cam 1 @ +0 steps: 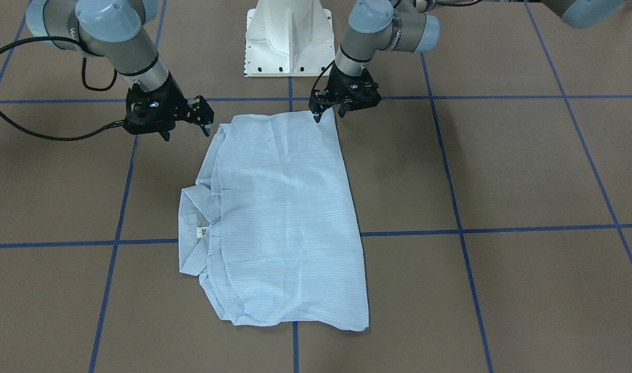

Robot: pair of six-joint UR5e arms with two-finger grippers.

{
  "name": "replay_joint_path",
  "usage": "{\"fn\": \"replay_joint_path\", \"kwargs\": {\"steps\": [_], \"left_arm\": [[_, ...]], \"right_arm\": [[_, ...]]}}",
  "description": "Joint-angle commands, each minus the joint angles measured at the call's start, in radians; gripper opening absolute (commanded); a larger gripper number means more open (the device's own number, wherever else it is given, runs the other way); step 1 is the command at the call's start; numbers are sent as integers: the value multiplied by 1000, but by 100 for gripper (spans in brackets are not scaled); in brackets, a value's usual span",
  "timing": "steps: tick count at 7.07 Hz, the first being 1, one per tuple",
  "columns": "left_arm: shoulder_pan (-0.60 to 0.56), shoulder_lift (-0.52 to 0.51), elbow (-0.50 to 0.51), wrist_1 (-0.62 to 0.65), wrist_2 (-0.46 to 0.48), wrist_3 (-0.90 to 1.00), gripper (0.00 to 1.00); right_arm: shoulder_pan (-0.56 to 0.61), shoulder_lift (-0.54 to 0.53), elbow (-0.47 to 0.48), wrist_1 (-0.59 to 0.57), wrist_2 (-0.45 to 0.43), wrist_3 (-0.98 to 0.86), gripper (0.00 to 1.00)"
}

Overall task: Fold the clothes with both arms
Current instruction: 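Lower both grippers to the shirt's side edges nearest the robot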

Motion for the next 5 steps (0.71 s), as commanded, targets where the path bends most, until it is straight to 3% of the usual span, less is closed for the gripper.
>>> {"fn": "replay_joint_path", "kwargs": {"steps": [1,5], "left_arm": [[1,-17,21,-1,-2,2,78],[18,-26,23,0,-4,-1,78]], "right_arm": [[2,0,3,0,1,0,100],[2,-8,6,0,1,0,100]]}}
